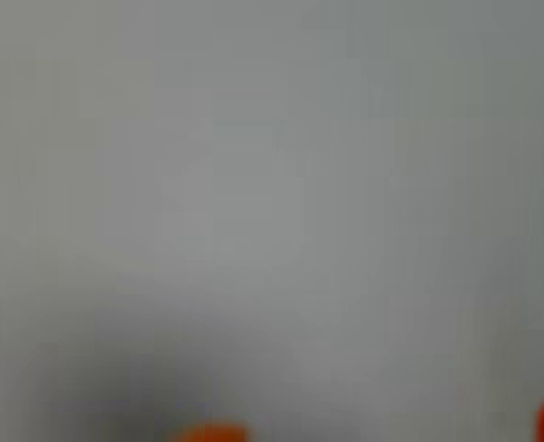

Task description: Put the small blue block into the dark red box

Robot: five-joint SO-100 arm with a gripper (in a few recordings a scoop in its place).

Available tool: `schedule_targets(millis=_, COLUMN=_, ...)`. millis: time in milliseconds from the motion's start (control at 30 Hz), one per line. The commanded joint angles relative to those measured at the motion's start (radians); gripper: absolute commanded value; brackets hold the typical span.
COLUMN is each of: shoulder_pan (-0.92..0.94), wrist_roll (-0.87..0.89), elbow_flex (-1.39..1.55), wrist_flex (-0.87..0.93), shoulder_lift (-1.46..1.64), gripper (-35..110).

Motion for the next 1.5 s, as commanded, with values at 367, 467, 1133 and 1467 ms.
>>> schedule_targets(millis=367, shoulder_pan=0.471, wrist_roll=0.084, elbow_flex=-0.365, wrist_flex=0.155, shoulder_lift=-0.483, gripper=27)
schedule_targets(millis=467, shoulder_pan=0.557, wrist_roll=0.103, elbow_flex=-0.367, wrist_flex=0.153, shoulder_lift=-0.566, gripper=27)
schedule_targets(millis=1133, shoulder_pan=0.747, wrist_roll=0.067, elbow_flex=-0.187, wrist_flex=-0.097, shoulder_lift=-0.692, gripper=28)
schedule_targets(millis=1467, shoulder_pan=0.739, wrist_roll=0.08, elbow_flex=-0.112, wrist_flex=-0.181, shoulder_lift=-0.726, gripper=28)
